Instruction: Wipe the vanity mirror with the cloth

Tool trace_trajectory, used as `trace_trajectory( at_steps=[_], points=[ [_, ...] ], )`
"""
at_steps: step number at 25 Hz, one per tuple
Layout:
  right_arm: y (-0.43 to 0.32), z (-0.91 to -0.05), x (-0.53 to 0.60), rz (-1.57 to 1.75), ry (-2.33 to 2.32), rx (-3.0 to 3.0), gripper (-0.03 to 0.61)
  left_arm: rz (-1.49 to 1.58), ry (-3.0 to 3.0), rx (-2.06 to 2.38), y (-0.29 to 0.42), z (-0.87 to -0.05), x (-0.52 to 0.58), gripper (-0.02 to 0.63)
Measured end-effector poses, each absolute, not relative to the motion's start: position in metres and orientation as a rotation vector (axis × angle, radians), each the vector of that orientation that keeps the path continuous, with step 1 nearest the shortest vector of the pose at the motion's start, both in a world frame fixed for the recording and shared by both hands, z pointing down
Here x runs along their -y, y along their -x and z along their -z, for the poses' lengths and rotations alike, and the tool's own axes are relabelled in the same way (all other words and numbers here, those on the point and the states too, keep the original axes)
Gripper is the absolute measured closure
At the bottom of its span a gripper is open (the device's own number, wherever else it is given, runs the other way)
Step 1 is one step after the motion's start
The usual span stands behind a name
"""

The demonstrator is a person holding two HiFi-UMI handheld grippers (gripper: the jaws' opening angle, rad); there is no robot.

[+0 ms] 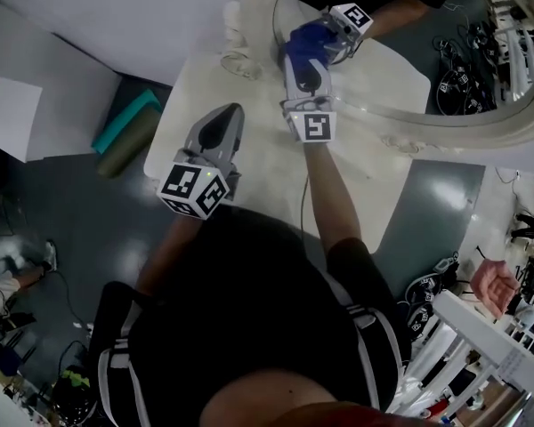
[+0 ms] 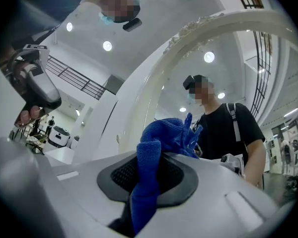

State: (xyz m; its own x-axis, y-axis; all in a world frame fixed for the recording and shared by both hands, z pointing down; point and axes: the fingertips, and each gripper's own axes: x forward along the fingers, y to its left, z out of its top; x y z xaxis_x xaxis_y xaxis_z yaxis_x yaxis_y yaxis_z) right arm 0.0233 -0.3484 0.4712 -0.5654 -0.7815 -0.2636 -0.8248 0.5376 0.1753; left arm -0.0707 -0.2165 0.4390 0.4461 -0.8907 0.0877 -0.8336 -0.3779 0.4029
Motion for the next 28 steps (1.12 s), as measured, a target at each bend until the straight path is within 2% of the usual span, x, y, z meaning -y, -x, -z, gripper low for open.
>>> trace_trajectory(
  at_steps=[14, 28],
  points=[
    [-0.007, -0.487, 0.357, -0.265, 1.297, -2.650, 0.509, 0.214, -2.258, 1.504, 0.095, -0.449, 0.210, 0.601],
    [-0.018, -0.483, 0.327, -0.144, 1.397, -2.626, 0.506, 0.240, -2.328, 1.440, 0.088, -0.442, 0.190, 0.601]
  ],
)
